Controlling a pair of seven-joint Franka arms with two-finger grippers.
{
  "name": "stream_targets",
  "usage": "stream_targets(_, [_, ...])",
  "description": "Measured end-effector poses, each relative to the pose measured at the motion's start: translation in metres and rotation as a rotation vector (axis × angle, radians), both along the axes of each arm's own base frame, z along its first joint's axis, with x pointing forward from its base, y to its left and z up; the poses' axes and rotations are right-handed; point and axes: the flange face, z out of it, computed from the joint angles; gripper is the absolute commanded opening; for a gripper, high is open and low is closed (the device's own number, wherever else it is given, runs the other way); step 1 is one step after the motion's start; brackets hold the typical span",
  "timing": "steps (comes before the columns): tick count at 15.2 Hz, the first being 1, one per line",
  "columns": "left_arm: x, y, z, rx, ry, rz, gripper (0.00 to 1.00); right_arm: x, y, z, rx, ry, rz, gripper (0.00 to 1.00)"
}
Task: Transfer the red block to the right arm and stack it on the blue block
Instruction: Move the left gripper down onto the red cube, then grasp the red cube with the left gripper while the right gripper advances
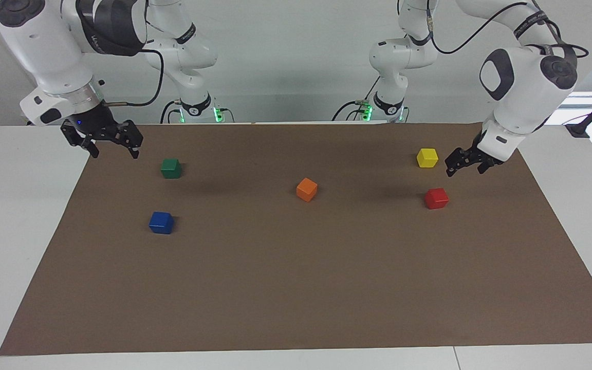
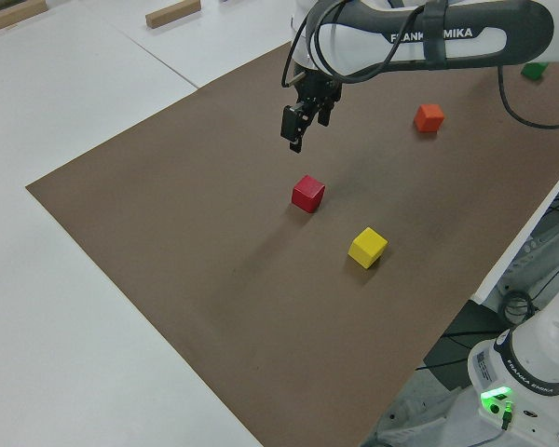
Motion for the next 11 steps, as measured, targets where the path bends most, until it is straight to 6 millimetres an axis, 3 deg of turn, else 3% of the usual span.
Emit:
stream_targets(3, [-0.010,0.001,-0.034,0.003,-0.009,0.002,1.00,-0.001,0.009,-0.005,0.079,0.001,-0.006,1.00])
stream_targets(7, [-0.016,0.007,-0.056,0.005,-0.017,0.013,1.00,0.001,0.023,-0.011,0.207,-0.015,-0.021,1.00])
stream_targets(11, [-0.027,0.009,-0.086,0.006,-0.042,0.017,1.00,0.001,0.040,-0.022,0.441,-0.006,-0.014,1.00])
